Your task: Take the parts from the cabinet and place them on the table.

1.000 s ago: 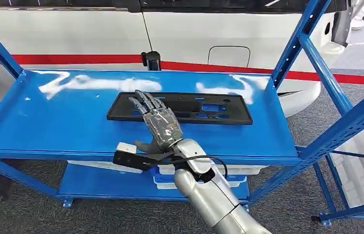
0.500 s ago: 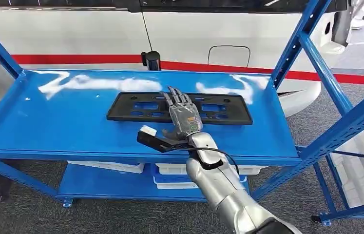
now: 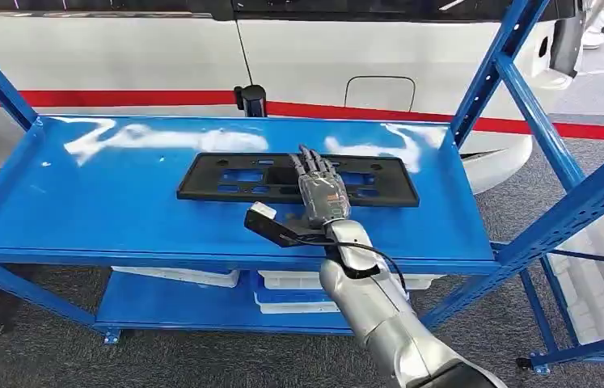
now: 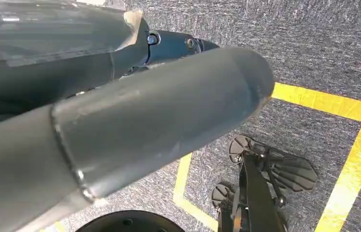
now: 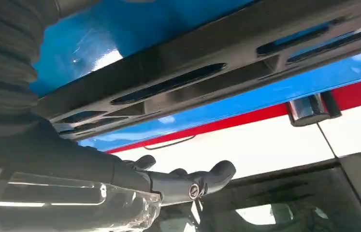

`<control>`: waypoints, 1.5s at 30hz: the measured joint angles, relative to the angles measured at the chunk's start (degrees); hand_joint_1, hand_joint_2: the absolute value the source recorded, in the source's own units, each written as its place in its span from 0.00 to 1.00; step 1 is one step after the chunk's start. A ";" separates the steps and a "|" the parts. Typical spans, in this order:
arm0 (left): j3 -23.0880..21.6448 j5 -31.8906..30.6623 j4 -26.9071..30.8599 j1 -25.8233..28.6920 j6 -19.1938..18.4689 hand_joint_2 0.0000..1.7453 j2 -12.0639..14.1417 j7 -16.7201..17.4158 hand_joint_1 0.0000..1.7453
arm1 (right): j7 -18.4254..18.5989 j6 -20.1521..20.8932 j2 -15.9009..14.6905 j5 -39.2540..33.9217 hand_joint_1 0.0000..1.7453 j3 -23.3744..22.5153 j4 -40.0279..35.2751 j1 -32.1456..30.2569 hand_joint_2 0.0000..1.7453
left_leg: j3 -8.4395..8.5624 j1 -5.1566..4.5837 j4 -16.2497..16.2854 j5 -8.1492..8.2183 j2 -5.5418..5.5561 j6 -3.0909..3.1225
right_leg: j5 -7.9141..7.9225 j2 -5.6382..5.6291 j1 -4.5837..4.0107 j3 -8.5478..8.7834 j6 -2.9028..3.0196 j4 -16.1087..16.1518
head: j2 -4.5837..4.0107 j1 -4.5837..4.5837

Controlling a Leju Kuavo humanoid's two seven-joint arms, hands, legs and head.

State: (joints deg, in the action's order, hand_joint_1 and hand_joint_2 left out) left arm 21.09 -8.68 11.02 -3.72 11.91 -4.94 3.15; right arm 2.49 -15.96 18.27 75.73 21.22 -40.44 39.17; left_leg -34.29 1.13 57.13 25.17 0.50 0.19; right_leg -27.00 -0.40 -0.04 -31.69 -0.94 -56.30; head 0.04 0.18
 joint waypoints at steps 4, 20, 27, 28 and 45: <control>0.22 -0.92 -0.02 0.01 -0.26 0.00 0.04 0.00 0.00 | -0.04 -0.33 -0.46 0.09 0.98 -1.27 -0.04 -0.49 1.00 | 0.00 0.00 0.00 0.00 0.02 0.00 | 0.00 0.00 0.00 0.00 0.00 0.00 | 0.00 0.00; 0.33 -1.29 0.00 0.01 -0.39 0.00 0.11 0.00 0.00 | -0.31 -1.09 -1.20 0.46 0.97 -2.49 -0.83 -1.22 1.00 | 0.02 0.00 0.00 0.00 0.00 0.00 | 0.00 0.00 0.00 0.02 0.00 0.00 | 0.00 0.00; 0.31 -2.27 0.00 0.01 -1.05 0.00 0.15 -1.47 0.00 | -0.39 -1.11 -1.64 0.39 1.00 -2.86 -1.95 -1.93 1.00 | 0.02 0.00 0.00 0.00 0.02 0.00 | 0.00 0.00 0.00 0.01 0.00 0.00 | 0.00 0.00; 0.31 -2.66 0.00 0.00 -1.07 0.00 0.17 -1.73 0.00 | -0.52 -1.11 -1.83 0.37 1.00 -2.88 -2.29 -2.11 1.00 | 0.03 0.00 0.00 0.00 0.02 0.00 | 0.00 0.00 0.00 0.00 0.00 0.00 | 0.00 0.00; 3.69 -1.59 0.04 -0.02 -3.58 0.00 1.14 -19.93 0.00 | -2.95 3.28 -5.05 -4.81 1.00 -2.71 -36.30 -10.43 1.00 | -0.06 0.00 0.00 0.00 0.03 0.00 | -0.01 0.00 0.00 -0.05 0.00 0.00 | 0.00 0.00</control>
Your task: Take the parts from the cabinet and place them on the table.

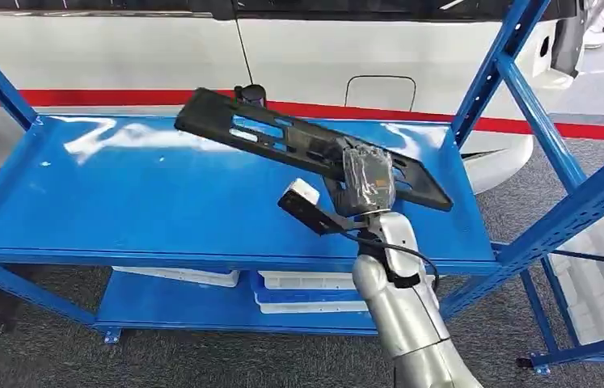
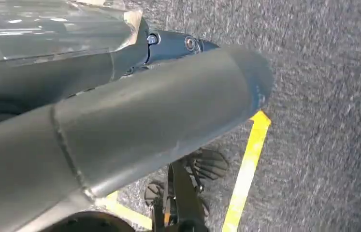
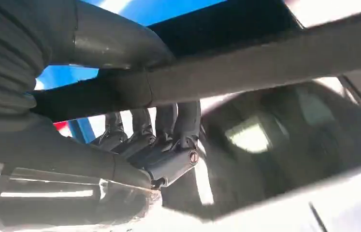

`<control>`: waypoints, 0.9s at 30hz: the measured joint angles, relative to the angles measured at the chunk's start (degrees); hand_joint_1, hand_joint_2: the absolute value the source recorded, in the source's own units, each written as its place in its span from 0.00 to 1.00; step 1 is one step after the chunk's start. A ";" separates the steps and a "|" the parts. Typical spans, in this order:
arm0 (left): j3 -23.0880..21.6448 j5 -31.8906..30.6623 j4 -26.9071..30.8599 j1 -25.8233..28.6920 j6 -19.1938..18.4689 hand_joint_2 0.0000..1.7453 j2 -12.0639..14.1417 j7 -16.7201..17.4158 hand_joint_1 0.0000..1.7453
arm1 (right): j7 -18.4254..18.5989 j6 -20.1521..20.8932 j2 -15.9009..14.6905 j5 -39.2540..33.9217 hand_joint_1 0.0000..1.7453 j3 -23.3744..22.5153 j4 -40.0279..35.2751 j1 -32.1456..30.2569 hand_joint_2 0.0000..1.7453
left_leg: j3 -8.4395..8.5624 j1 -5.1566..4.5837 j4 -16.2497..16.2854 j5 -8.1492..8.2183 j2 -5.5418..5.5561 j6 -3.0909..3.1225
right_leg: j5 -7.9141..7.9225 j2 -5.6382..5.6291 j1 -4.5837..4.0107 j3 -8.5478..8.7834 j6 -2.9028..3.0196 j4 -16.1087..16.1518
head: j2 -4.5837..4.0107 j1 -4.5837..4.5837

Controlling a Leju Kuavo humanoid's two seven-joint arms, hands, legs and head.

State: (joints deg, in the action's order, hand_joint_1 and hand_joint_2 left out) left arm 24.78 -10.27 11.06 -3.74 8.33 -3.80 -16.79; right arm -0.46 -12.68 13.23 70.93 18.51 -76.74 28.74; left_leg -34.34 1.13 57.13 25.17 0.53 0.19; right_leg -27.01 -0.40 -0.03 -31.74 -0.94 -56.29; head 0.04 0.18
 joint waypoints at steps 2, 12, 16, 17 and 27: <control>0.15 -0.33 0.00 -0.01 -0.05 0.00 -0.09 -0.15 0.00 | 0.33 0.46 -0.55 -0.40 1.00 0.83 -5.87 -0.01 1.00 | 0.00 0.00 0.00 0.01 -0.02 0.00 | 0.00 -0.01 0.00 -0.01 0.00 0.00 | 0.00 0.00; 0.42 -1.16 0.04 -0.20 -0.09 0.00 -0.28 -1.27 0.00 | 0.42 0.90 -3.06 -3.52 1.00 2.91 -20.92 0.55 1.00 | 0.02 0.00 0.00 0.02 -0.03 -0.01 | 0.00 0.00 0.00 0.02 0.01 0.00 | 0.00 0.00; 0.48 -2.03 0.04 -0.22 -0.22 0.00 -0.39 0.83 0.00 | 0.37 1.09 -3.83 -4.61 1.00 3.46 -21.68 1.00 1.00 | 0.02 0.00 0.00 0.02 -0.03 -0.01 | 0.00 0.00 0.00 0.03 0.00 0.00 | 0.00 0.02; 0.53 -2.08 0.04 -0.22 -0.18 0.00 -0.46 1.07 0.00 | 0.42 1.11 -4.00 -4.72 1.00 3.63 -21.68 1.02 1.00 | 0.02 0.00 0.00 0.02 -0.02 -0.01 | 0.00 0.00 0.00 0.03 0.00 0.00 | 0.00 0.00; 0.81 -3.85 0.04 -0.27 -3.74 0.00 -1.40 4.30 0.00 | 0.16 0.42 -4.53 -9.68 1.00 4.22 -22.05 -0.33 1.00 | 0.02 0.00 0.00 0.02 -0.02 -0.01 | -0.01 0.00 0.00 0.00 0.00 0.01 | 0.00 0.00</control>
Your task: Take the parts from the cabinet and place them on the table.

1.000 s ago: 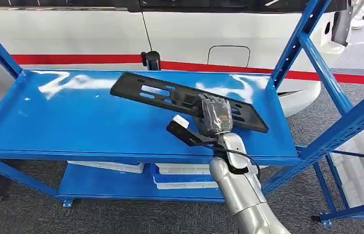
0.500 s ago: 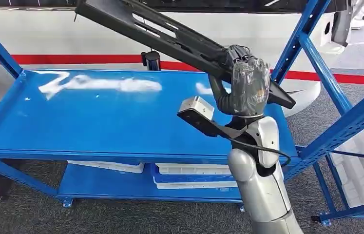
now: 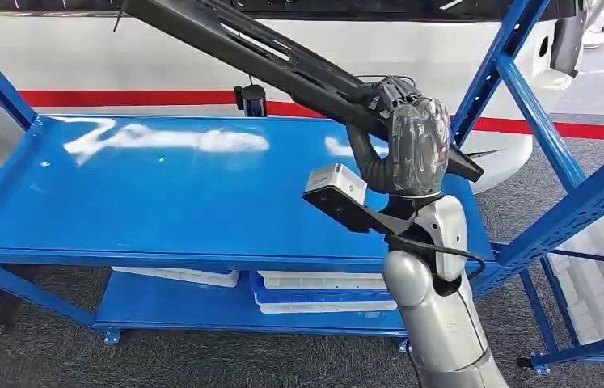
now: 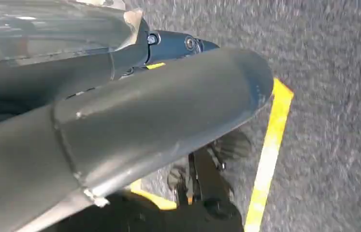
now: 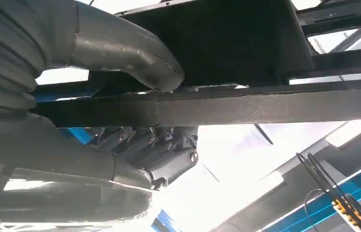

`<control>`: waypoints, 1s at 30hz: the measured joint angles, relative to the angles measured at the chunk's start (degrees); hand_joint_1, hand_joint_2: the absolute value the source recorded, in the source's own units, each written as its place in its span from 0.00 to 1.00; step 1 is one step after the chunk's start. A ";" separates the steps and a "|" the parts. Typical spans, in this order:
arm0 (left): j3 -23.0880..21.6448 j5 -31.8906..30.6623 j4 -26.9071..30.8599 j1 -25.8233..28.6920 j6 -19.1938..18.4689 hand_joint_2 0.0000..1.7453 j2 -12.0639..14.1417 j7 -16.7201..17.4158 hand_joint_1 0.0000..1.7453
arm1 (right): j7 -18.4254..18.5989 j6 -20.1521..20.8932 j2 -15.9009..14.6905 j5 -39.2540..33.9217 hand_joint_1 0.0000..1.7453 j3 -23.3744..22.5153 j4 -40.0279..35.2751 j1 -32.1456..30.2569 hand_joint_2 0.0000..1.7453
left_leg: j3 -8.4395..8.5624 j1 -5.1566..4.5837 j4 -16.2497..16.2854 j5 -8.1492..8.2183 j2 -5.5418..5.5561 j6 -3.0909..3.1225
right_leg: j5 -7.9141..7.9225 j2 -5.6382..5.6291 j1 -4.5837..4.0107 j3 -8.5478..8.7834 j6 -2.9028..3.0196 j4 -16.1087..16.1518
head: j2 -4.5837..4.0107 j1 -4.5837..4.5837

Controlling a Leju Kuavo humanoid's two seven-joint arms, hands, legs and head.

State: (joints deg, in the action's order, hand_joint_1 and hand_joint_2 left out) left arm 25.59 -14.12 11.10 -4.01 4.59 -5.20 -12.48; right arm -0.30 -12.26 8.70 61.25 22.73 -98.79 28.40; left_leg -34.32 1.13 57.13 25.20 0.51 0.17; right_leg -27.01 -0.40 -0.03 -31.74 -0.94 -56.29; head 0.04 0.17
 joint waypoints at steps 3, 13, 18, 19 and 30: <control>0.20 0.18 0.00 -0.04 -0.05 0.00 -0.20 -0.05 0.00 | -2.06 -1.99 -0.22 -5.05 1.00 -0.28 -1.51 -1.84 1.00 | -0.10 -0.21 0.34 0.25 0.01 0.22 | 0.07 0.01 0.28 0.08 -0.12 0.28 | 0.00 -0.02; 0.33 -0.61 0.00 -0.11 1.95 0.00 -0.35 3.37 0.00 | -8.11 -4.79 -1.31 -20.92 1.00 -4.17 -5.55 -6.60 1.00 | 0.57 0.35 -1.28 -1.02 -0.51 1.66 | -8.00 0.07 1.18 -7.63 -0.44 -17.79 | 0.00 -0.26; 0.48 -0.68 0.07 -0.15 1.97 0.00 -0.20 3.54 0.00 | -8.38 -4.79 -1.75 -21.49 1.00 -4.48 -5.99 -7.15 1.00 | 0.07 1.04 -0.68 -1.33 -0.40 -0.22 | -2.58 0.72 2.94 2.08 -3.66 -0.25 | 0.00 -0.48; 0.50 -0.72 0.07 -0.15 1.97 0.00 -0.26 3.54 0.00 | -8.48 -4.79 -1.79 -21.52 1.00 -4.46 -6.12 -7.31 1.00 | -0.19 0.97 -0.66 -1.45 -0.18 -0.78 | -1.25 0.05 1.80 2.13 -3.11 -1.91 | 0.00 -0.48; 0.83 -1.07 0.07 -0.09 2.17 0.00 -0.22 3.83 0.00 | -10.13 -2.41 -2.14 -28.80 1.00 -5.22 -6.27 -7.92 1.00 | -5.15 1.24 16.62 9.08 -0.34 -1.58 | 1.21 0.03 0.65 -2.23 1.69 -1.77 | 0.00 0.13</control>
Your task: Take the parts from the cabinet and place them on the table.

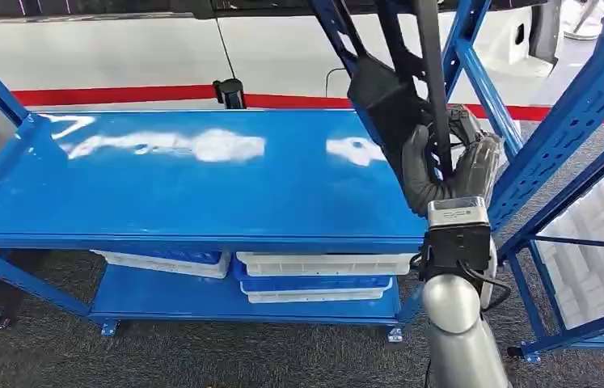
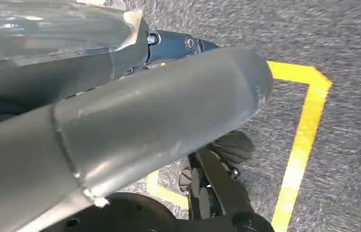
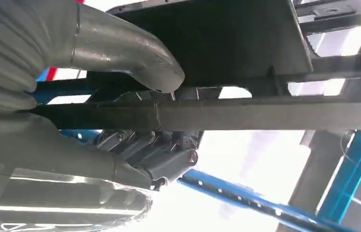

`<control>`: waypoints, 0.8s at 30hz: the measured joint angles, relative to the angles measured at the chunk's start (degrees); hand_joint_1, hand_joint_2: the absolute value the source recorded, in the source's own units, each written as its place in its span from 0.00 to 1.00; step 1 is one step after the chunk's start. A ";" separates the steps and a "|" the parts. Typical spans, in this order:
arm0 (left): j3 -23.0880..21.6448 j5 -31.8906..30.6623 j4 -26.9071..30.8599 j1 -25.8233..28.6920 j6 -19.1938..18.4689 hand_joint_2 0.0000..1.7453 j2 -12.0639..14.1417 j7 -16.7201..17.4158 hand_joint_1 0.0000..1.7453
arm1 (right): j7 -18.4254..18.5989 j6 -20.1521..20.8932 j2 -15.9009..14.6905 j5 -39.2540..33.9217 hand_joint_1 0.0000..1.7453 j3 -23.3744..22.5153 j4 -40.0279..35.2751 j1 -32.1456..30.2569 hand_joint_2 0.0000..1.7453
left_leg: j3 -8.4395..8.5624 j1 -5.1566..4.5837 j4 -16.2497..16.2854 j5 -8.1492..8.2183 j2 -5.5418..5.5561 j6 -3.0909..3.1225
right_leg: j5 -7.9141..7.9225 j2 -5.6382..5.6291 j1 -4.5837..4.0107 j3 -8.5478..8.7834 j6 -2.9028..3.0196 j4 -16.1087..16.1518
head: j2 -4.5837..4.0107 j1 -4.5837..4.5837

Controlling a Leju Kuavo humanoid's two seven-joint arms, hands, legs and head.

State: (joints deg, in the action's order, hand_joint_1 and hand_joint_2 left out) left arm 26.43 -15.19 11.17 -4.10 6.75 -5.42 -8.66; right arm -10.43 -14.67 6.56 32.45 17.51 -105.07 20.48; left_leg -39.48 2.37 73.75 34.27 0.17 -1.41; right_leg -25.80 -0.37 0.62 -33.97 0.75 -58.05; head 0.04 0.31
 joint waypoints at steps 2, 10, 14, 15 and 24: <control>0.24 -0.09 0.00 -0.03 -0.02 0.00 0.00 -0.22 0.00 | -0.80 0.39 0.00 -1.56 1.00 -0.04 0.00 -0.13 1.00 | 6.60 -0.30 -9.51 -3.48 0.01 0.89 | 0.48 -0.04 -0.26 -0.39 -0.11 0.00 | 0.00 0.00; 1.79 0.98 0.02 -0.37 0.04 0.00 -0.24 -1.11 0.00 | -3.06 1.81 0.04 -5.44 1.00 0.07 -0.02 -0.67 1.00 | 9.29 -1.15 -17.71 -7.04 -0.48 3.49 | -1.49 0.37 -0.44 -3.06 -1.99 -3.26 | 0.00 -0.39; 2.47 0.98 0.02 -0.36 0.65 0.00 -0.37 -0.92 0.00 | -3.08 2.18 0.02 -6.88 1.00 0.48 -0.02 -1.28 1.00 | 6.79 -1.29 -17.59 -8.81 -0.69 3.43 | -8.50 0.37 0.06 -7.18 -2.14 -18.09 | 0.00 -0.83; 2.73 1.09 0.02 -0.36 0.68 0.00 -0.42 -0.85 0.00 | -3.08 2.21 0.02 -7.15 1.00 0.59 -0.02 -1.58 1.00 | 6.27 -1.26 -17.58 -9.19 -0.71 3.31 | -7.84 0.37 0.15 -5.77 -2.72 -17.00 | 0.00 -0.87; 4.44 1.55 0.00 -0.16 0.55 0.00 -0.94 -0.02 0.00 | -5.79 2.86 0.88 -12.96 1.00 2.71 0.31 -3.34 1.00 | 4.11 -1.24 -16.56 -10.84 -0.37 0.60 | -3.19 0.18 1.24 5.38 -1.58 1.65 | 0.00 -0.83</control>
State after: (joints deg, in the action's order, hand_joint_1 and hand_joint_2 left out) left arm 30.86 -13.64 11.17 -4.26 7.30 -6.36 -8.68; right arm -16.22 -11.80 7.43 19.49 20.22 -104.76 17.14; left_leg -35.36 1.13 57.18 23.44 -0.20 -0.82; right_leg -28.99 -0.19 1.86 -28.59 -0.83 -56.40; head 0.04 -0.53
